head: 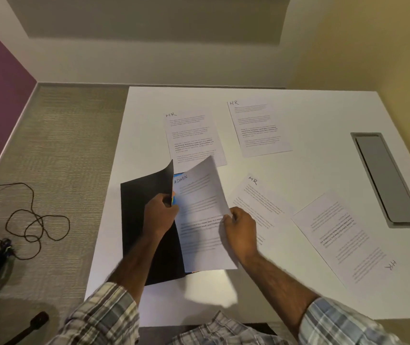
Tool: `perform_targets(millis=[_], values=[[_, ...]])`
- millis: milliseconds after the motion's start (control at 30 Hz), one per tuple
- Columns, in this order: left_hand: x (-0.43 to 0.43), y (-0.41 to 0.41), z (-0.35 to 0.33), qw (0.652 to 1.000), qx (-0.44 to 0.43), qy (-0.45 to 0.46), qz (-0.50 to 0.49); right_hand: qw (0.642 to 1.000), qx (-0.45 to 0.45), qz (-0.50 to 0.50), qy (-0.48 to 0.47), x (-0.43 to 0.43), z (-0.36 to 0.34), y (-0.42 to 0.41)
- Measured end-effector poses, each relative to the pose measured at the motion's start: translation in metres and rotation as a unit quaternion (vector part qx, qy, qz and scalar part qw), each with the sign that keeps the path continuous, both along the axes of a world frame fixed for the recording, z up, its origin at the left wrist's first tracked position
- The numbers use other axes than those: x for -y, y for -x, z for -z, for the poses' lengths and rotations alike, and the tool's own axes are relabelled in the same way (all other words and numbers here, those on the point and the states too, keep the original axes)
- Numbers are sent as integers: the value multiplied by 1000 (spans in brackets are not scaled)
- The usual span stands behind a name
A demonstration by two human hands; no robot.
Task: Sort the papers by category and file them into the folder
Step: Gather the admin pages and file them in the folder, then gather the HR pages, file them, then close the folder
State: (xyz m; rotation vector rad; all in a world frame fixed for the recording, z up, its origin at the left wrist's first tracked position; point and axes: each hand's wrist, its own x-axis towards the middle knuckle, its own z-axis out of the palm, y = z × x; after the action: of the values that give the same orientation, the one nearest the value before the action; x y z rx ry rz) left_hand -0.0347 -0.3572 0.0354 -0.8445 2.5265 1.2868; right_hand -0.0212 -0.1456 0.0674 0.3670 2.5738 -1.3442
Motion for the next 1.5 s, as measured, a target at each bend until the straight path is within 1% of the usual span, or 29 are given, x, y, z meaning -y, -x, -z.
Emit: perform_targets(millis=[367,567,667,867,1000,1100,1167,1300,1367,1433,1500], values=[[2,1,-11,1000,-6,-13,5,992,84,-98,-13,61,26,11],[-3,1,-14,1000,-8,5,-7,987,112,-118,-6,90,42,9],[-1,3,-12,1000,-12,10,-10,981,145,-126,24,100,50,9],[-2,7,-9,1000,2,27,4,962,195,-190,0,97,53,17],[-11,12,4,998,2,53,29,969,191,-158,-12,64,34,19],[-26,16,7,996,44,63,37,972,193,-131,21,16,17,19],[-37,17,14,991,65,98,66,975,195,-106,20,-25,9,16],[-59,22,30,967,120,203,101,975,222,-5,2,-97,9,1],[-69,20,28,955,99,244,138,974,225,31,-6,-123,10,-10],[-79,12,27,945,20,280,168,973,225,50,-17,-145,10,-21],[-91,3,27,935,-59,288,199,971,231,49,-44,-166,14,-31]])
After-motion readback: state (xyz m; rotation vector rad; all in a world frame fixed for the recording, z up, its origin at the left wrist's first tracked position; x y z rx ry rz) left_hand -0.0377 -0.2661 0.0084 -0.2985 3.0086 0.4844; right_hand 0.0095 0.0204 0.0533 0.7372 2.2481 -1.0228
